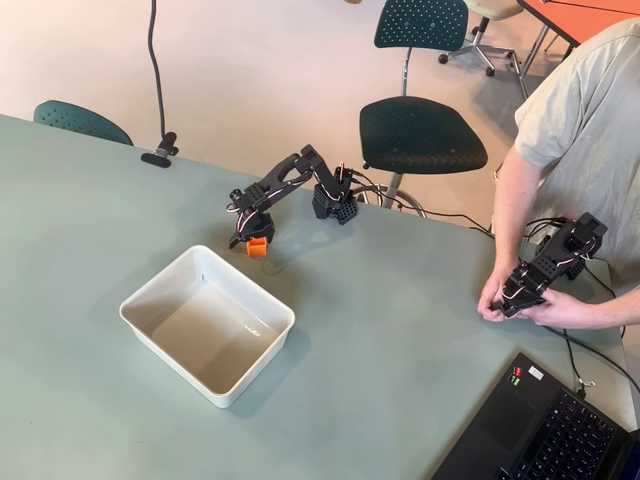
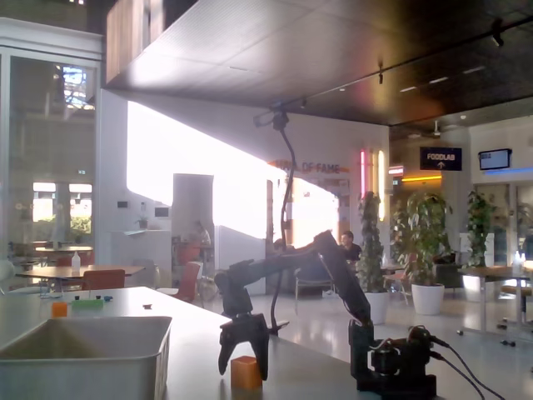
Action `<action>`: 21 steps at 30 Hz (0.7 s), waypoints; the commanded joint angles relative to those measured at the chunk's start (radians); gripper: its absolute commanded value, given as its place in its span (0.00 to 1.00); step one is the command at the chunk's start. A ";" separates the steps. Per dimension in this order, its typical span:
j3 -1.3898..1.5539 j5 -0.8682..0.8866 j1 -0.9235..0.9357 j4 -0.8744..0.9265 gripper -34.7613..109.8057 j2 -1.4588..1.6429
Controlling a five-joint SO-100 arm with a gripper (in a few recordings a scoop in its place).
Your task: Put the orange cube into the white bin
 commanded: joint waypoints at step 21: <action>-0.034 -0.002 0.002 -0.023 0.55 0.023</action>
